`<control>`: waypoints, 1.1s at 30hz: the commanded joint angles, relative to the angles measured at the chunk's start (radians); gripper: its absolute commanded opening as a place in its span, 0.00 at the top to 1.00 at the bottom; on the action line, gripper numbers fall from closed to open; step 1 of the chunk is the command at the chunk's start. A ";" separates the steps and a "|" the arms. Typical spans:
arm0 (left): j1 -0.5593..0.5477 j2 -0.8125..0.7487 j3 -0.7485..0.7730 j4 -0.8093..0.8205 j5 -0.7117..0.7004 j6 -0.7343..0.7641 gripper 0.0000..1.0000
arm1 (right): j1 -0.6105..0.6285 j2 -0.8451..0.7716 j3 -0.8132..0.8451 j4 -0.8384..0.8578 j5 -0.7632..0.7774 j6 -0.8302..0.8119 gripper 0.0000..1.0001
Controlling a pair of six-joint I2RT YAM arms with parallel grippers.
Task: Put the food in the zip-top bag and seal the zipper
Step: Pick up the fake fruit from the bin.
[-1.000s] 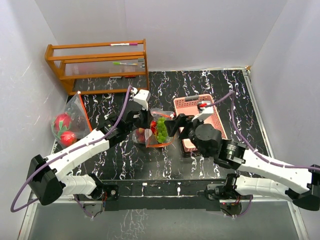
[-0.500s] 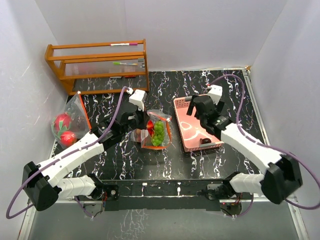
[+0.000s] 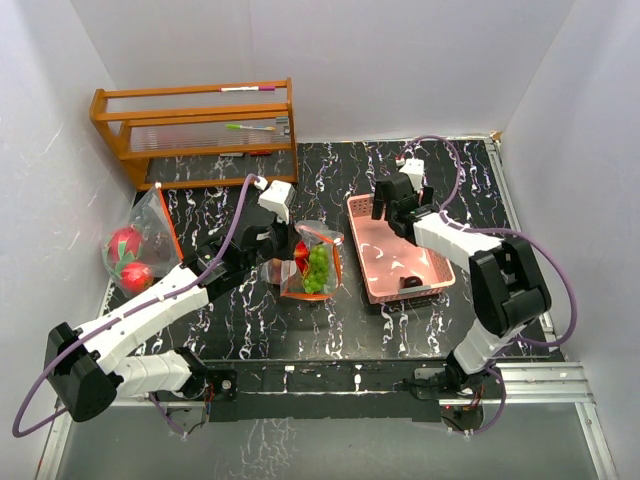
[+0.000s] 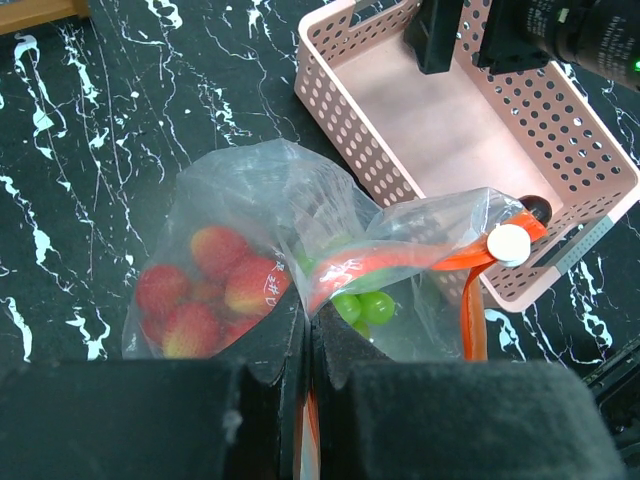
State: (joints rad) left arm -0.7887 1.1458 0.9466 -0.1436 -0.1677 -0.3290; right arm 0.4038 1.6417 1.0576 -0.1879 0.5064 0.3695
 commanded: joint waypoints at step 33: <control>0.002 -0.007 -0.014 0.040 -0.033 0.038 1.00 | -0.097 0.260 0.005 0.410 -0.009 -0.241 0.45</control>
State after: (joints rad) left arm -0.7883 1.1519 0.9325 -0.1204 -0.1776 -0.3058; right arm 0.3119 1.8973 1.0077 0.1844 0.5106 0.1387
